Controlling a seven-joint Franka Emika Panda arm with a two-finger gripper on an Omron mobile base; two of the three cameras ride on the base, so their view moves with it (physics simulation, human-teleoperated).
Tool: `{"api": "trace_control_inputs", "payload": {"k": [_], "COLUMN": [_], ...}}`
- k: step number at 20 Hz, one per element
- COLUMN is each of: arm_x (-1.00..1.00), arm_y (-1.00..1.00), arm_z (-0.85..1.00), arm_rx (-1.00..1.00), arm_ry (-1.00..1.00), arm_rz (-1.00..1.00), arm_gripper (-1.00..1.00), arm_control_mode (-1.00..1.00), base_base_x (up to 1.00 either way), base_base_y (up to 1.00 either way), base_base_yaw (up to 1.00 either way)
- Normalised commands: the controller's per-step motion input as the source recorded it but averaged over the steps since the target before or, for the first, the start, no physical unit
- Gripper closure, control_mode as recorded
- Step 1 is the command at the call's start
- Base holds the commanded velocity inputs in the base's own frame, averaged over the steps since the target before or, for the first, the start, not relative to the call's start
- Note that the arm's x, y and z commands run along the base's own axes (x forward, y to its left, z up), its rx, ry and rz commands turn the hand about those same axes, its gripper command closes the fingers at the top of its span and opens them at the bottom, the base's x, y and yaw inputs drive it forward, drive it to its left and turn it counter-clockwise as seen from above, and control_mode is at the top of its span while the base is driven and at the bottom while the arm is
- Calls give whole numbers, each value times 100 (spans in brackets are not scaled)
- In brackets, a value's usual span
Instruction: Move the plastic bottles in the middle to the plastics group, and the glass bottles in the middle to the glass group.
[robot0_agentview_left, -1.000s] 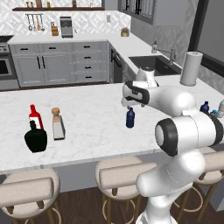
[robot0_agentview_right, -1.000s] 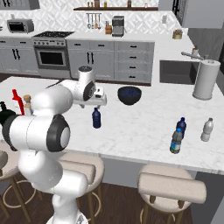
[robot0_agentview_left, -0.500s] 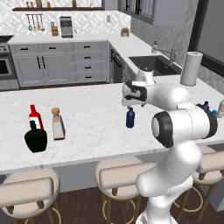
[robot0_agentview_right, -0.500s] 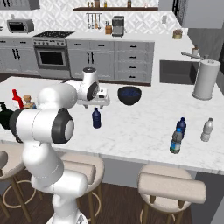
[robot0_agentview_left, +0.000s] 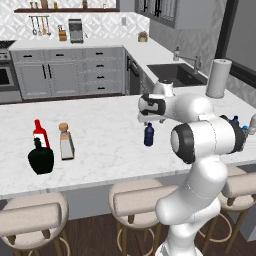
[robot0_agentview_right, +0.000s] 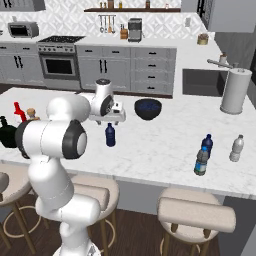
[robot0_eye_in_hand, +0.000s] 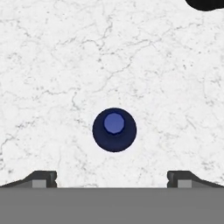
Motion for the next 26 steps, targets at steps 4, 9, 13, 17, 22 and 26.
{"api": "trace_control_inputs", "payload": {"k": [4, 9, 13, 17, 22, 26], "arm_x": [0, 11, 17, 6, 0, 6], "arm_y": [6, 0, 0, 0, 0, 0], "arm_z": [-21, -17, -3, -17, -13, -11], "arm_rx": [0, 0, 0, 0, 0, 0], "arm_ry": [0, 0, 0, 0, 0, 0], "arm_rz": [0, 0, 0, 0, 0, 0], "arm_gripper": [-100, -100, -100, -100, -100, -100], "arm_control_mode": [-100, -100, -100, -100, -100, -100], "base_base_x": [0, 0, 0, 0, 0, 0], "base_base_y": [0, 0, 0, 0, 0, 0], "base_base_yaw": [0, 0, 0, 0, 0, 0]}}
